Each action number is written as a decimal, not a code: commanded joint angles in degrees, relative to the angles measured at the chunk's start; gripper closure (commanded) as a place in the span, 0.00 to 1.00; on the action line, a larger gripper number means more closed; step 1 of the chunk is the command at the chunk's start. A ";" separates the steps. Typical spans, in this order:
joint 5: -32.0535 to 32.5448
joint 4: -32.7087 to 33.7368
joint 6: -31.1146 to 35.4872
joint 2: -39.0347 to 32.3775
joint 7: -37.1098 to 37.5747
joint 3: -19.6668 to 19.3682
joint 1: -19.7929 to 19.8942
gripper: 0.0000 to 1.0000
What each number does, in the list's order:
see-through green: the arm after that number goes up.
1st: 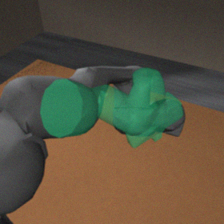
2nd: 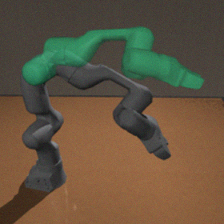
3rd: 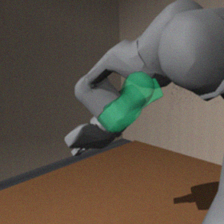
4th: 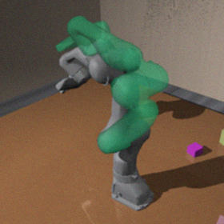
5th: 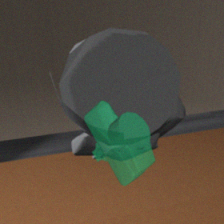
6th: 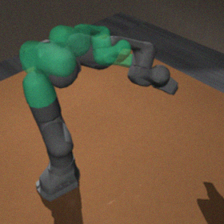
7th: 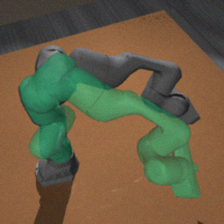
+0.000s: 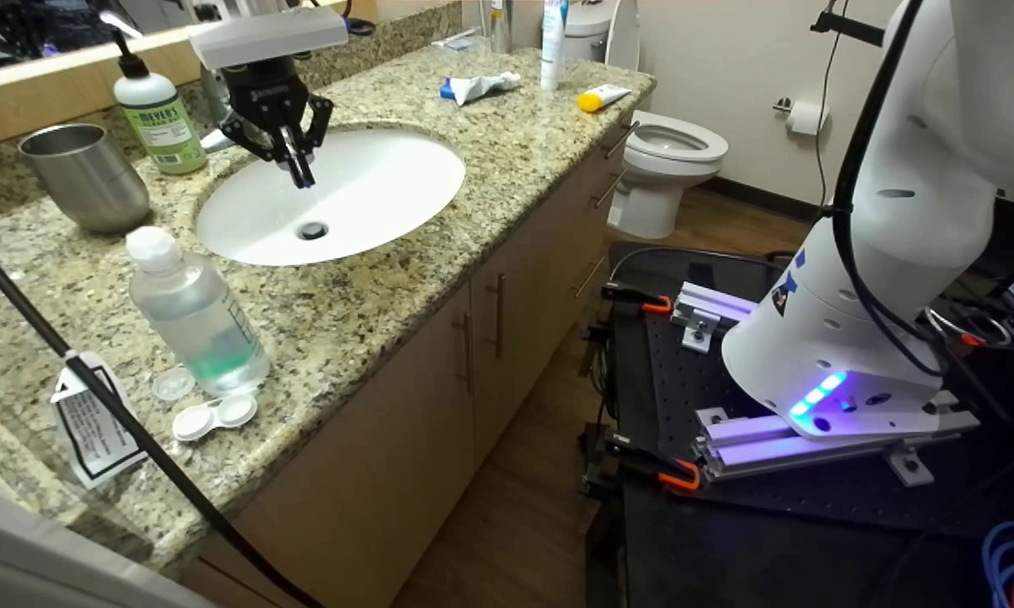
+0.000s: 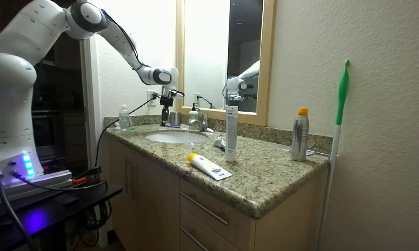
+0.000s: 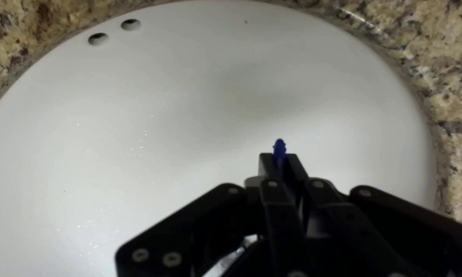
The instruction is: Wet the toothbrush with water, put it back on the counter, move the toothpaste forward then close the tap
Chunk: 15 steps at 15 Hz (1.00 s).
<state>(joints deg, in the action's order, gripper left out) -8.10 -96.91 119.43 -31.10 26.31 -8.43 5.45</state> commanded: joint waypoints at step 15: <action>-1.80 -0.81 -1.82 0.90 -3.20 0.40 1.38 0.98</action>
<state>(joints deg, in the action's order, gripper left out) -8.28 -96.74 119.32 -31.13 26.12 -9.66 6.44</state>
